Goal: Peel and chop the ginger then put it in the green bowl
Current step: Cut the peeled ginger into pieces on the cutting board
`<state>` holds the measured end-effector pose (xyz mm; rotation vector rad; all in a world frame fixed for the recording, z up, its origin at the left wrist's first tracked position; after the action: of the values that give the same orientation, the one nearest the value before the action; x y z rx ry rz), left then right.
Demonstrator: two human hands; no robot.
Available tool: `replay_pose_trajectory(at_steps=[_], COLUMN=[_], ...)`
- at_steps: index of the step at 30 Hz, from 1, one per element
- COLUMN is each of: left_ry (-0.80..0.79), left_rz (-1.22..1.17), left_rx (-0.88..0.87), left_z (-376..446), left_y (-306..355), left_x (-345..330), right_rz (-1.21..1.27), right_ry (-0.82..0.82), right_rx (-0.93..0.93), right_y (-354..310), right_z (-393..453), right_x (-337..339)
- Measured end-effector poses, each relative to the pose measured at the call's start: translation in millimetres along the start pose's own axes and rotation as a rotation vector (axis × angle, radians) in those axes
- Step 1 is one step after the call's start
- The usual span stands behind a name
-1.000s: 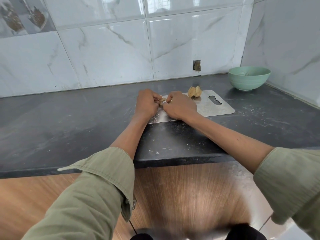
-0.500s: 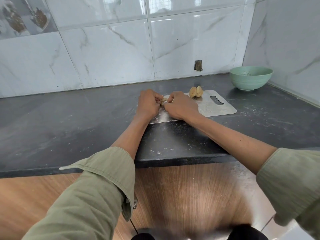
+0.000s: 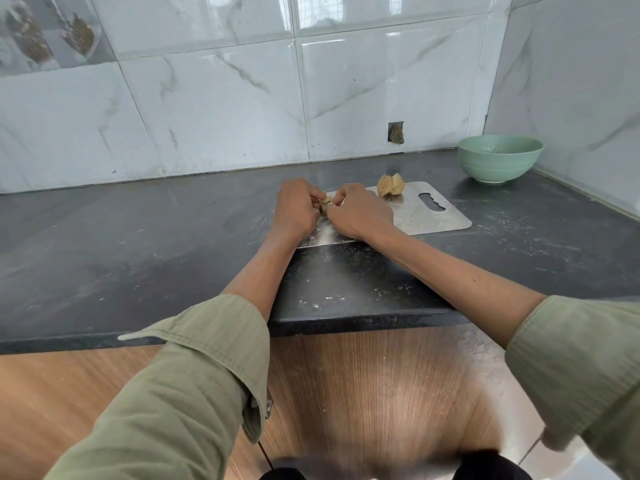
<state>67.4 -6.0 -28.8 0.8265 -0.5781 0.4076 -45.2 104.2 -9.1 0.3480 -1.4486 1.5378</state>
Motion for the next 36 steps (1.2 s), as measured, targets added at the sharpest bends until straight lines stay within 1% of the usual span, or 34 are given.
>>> replay_pose_trajectory(at_steps=[12,17,20,22,25,29,32,36], left_ry=[-0.009,-0.001,0.006,0.006,0.0,-0.02,-0.051,-0.062], left_rz=[0.093,0.113,0.114,0.128,0.129,0.133,0.126,0.126], left_rx=[-0.05,-0.02,-0.007,-0.017,-0.033,-0.04,-0.058,-0.05], left_z=[-2.5,-5.0,-5.6,-6.1,-6.1,-5.4,-5.3,-4.5], left_y=[3.6,5.0,6.1,8.6,9.7,5.8,5.6,2.8], left_x=[0.8,3.7,6.2,7.9,9.1,9.2,8.0,5.8], right_rz=[0.018,0.015,0.048,0.147,0.261,0.216,0.254,0.328], right_ry=[0.003,-0.044,-0.126,-0.199,-0.305,-0.494,-0.539,-0.635], right_rx=[-0.005,0.009,0.058,0.068,0.031,-0.01,-0.085,-0.135], right_y=[2.3,2.5,4.5,9.5,21.7,31.7,40.8,48.5], right_z=[-0.4,0.5,1.5,1.9,4.6,10.5,16.7,16.2], right_x=[1.2,6.1,16.3,22.2,31.5,44.5,53.0,60.0])
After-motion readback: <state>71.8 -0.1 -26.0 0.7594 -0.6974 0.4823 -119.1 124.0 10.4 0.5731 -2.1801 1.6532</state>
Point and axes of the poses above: each hand's wrist, its own z-axis towards the middle knuckle, its own x-axis out of the back of the hand, y = z × x, the point moved 3 cm from there along z, towards the middle knuckle, and after that the axes turned 2 degrees about -x, right-handed, at the moved point
